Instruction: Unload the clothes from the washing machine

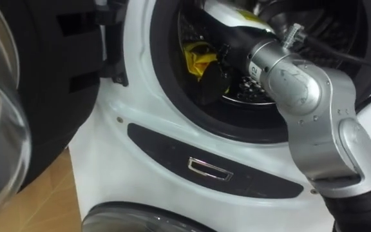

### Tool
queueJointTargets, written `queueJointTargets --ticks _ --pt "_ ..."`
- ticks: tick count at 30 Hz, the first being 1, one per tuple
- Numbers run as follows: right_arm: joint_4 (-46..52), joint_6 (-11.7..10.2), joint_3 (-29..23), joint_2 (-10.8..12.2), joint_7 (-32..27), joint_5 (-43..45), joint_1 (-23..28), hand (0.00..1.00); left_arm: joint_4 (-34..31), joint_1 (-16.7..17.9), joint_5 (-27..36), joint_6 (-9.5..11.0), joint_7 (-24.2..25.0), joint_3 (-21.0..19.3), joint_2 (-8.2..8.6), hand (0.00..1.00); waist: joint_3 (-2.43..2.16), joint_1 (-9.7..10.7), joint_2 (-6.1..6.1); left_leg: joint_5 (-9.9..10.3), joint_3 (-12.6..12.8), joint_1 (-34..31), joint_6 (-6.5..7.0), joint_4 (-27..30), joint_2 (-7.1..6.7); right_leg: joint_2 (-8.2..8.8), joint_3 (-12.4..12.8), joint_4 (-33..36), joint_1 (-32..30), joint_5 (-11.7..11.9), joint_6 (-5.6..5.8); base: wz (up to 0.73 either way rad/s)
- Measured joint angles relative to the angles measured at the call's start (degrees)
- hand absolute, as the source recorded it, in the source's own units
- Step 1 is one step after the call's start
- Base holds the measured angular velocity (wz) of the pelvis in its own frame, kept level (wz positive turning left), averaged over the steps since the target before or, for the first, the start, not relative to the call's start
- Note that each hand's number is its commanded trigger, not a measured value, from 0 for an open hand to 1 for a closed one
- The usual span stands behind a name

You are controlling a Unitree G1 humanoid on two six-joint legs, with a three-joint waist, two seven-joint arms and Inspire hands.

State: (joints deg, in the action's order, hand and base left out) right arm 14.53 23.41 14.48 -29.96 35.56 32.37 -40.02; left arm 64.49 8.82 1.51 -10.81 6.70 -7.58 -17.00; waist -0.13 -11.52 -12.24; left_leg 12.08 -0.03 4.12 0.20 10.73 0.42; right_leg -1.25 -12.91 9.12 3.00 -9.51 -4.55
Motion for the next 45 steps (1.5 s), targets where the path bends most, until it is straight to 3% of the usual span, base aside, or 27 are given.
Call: queueJointTargets --ticks 5,16,17,18,30,34,37,45 --pt "-0.03 1.78 0.00 0.03 5.38 2.62 0.97 0.00 2.69 -1.54 0.00 -0.53 -0.11 1.18 -0.61 0.00 0.13 0.06 0.02 0.04 -0.31 0.80 0.02 -0.66 0.00 0.01 -0.90 -0.44 1.39 0.47 0.10 0.08" --pt "-2.08 2.78 -0.14 0.06 10.60 5.62 3.05 0.00 2.71 -3.06 -2.30 -2.76 -1.47 3.32 -0.67 0.00 0.35 -0.04 0.17 -0.06 -1.71 1.37 0.07 -0.76 -0.39 0.12 -1.25 -0.52 1.84 0.25 0.35 0.06" --pt "-2.08 2.80 -0.38 0.05 11.03 5.61 3.02 0.66 2.70 -2.99 -2.56 -2.97 -1.45 3.32 -0.67 0.00 0.40 -0.05 0.22 -0.06 -1.72 1.31 0.07 -0.72 -0.40 0.12 -1.24 -0.50 1.81 0.22 0.36 0.04" --pt "-2.08 2.80 -0.48 0.04 11.15 5.58 3.04 1.00 2.70 -2.94 -2.88 -3.01 -1.42 3.32 -0.67 0.00 0.41 -0.03 0.25 -0.06 -1.72 1.27 0.07 -0.70 -0.40 0.13 -1.25 -0.50 1.80 0.22 0.36 0.00" --pt "-3.12 2.88 -2.12 -0.12 9.54 8.88 2.81 1.00 1.41 -3.05 -3.40 -4.28 -0.23 3.32 -0.83 0.00 0.44 -0.10 0.94 0.13 -1.85 0.44 0.26 -0.15 -0.41 0.11 -1.43 -0.52 1.80 0.29 0.40 0.01" --pt "-1.96 2.04 -2.00 -1.53 9.36 8.93 3.83 1.00 0.79 -3.33 -3.40 -3.67 -0.30 3.40 -1.05 0.00 0.40 0.11 1.09 0.31 -1.75 0.72 0.33 -0.34 -0.38 0.10 -1.44 -0.45 1.93 0.31 0.46 -0.01" --pt "-1.70 1.66 -2.03 -1.52 9.29 9.07 4.24 1.00 0.80 -3.64 -3.40 -2.63 -0.60 3.43 -1.08 0.00 0.41 0.05 1.12 0.30 -1.70 1.11 0.34 -0.74 -0.36 0.08 -1.37 -0.43 2.10 0.32 0.48 0.00" --pt "-0.75 2.12 -2.02 -1.50 9.23 9.84 4.55 1.00 0.80 -3.77 -3.38 -2.54 -1.68 4.55 -1.06 0.00 0.55 0.05 1.40 0.31 -1.30 1.49 0.35 -1.35 -0.28 0.06 -1.12 -0.47 2.08 0.32 0.50 -0.02"
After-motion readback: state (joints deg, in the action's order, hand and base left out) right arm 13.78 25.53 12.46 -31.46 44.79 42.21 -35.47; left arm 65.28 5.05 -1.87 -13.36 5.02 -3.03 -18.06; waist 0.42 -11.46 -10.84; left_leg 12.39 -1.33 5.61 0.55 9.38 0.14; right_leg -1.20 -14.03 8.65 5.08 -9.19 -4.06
